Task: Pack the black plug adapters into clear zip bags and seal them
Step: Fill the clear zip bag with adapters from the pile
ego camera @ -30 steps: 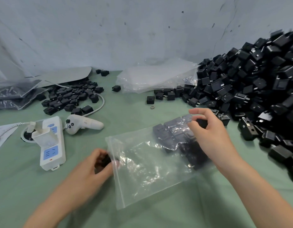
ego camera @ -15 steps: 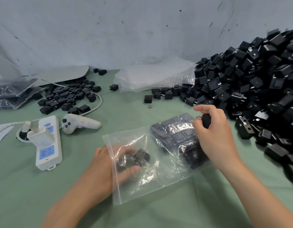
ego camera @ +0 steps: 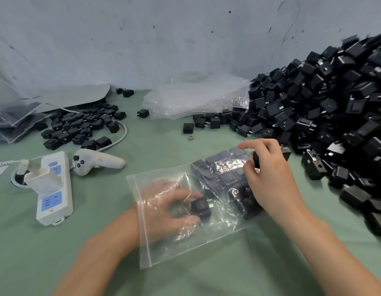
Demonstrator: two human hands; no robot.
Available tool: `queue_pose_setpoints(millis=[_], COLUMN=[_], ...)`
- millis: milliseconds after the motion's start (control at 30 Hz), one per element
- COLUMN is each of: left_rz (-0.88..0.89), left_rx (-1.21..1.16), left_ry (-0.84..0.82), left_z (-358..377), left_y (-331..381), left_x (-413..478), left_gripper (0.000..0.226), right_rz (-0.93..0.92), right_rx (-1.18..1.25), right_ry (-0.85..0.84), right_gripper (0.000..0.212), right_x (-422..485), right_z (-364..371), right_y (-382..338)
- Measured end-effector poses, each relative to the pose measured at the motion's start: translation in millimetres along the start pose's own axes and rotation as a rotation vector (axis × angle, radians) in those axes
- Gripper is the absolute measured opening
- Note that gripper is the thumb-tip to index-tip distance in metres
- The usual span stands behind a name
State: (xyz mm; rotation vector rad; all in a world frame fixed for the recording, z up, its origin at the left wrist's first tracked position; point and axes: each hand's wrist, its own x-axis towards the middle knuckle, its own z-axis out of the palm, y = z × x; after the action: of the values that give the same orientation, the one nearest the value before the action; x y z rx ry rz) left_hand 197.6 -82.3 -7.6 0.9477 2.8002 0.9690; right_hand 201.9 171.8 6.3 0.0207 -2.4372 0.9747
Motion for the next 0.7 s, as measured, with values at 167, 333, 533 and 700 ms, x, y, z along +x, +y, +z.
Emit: queue_pose_setpoints(millis=[167,333,533,700], left_rz=[0.029,-0.060,-0.061,-0.062], left_rx=[0.040,-0.191,-0.102,-0.005], left_ry=[0.017,0.034,-0.008,0.063], left_z=[5.2,6.7,10.4,15.1], left_y=[6.4,0.6,6.2,18.1], left_x=[12.2,8.1,19.7,26.2], left_gripper=[0.056,0.052,0.039,0.035], right_rz=[-0.037,-0.038,-0.030,-0.041], right_rx=[-0.054,-0.061,-0.046,-0.033], right_ry=[-0.019,-0.012,0.004,0.000], right_gripper=[0.039,0.040,0.041,0.041], right_x=[-0.5,0.5,4.7,6.2], right_z=[2.7,0.4,-0.6,0.5], right_y=[3.0,5.9,5.3,4.8])
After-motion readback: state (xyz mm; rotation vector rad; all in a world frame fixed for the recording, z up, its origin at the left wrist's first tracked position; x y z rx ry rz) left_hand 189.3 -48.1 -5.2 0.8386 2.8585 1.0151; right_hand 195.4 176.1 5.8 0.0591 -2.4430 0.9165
